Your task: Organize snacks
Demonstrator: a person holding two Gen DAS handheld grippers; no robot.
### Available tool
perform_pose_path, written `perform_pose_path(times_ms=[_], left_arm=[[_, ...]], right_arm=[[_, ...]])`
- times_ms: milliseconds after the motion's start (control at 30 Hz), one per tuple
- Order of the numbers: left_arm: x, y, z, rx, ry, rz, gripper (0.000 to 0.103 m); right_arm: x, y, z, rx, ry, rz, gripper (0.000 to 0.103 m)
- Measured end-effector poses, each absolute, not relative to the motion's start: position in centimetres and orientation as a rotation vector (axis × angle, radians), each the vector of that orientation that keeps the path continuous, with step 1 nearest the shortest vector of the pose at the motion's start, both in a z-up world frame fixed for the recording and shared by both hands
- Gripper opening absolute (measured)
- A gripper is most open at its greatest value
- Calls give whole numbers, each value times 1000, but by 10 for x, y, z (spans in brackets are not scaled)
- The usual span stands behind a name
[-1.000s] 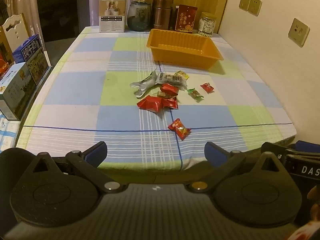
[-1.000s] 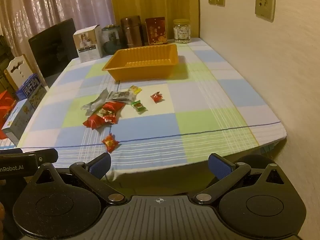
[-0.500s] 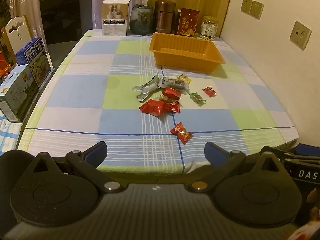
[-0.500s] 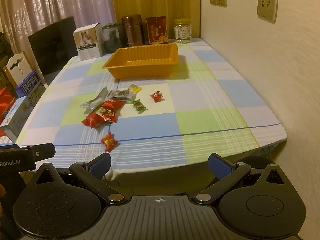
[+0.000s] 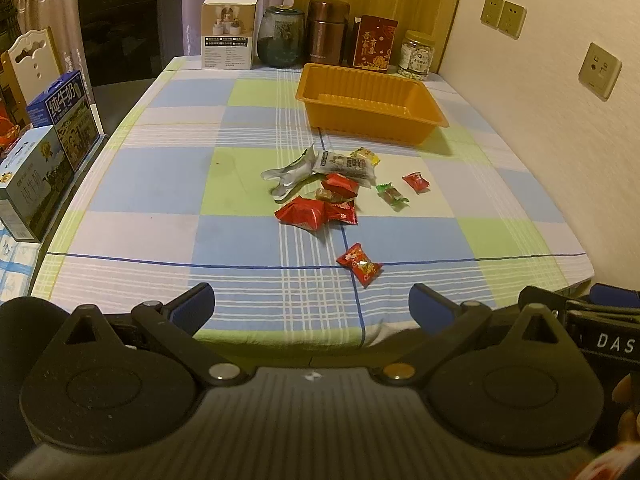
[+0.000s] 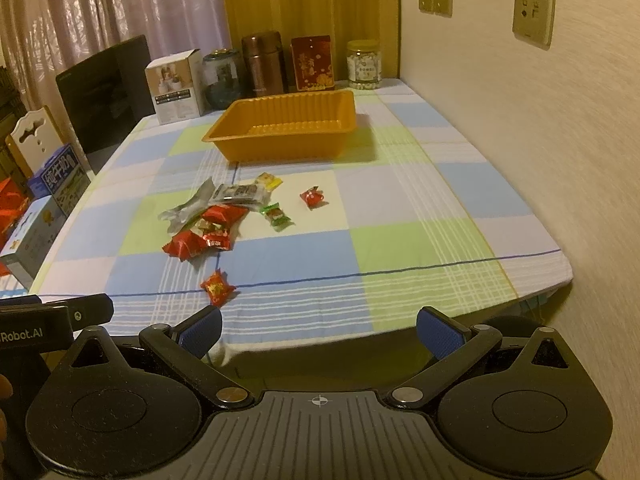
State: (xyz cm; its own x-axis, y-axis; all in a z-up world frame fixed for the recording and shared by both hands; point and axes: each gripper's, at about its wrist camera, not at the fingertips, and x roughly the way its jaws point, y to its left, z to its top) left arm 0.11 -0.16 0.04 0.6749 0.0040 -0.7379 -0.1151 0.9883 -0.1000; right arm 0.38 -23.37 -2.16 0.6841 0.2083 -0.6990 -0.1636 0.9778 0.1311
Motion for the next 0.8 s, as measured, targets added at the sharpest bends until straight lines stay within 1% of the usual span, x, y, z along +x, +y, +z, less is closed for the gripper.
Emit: perform_pose_path(times_ms=[800], left_arm=[[1,-1,1,-146,830,67,103]], right_arm=[[4,-232,-22,57,789,208,103]])
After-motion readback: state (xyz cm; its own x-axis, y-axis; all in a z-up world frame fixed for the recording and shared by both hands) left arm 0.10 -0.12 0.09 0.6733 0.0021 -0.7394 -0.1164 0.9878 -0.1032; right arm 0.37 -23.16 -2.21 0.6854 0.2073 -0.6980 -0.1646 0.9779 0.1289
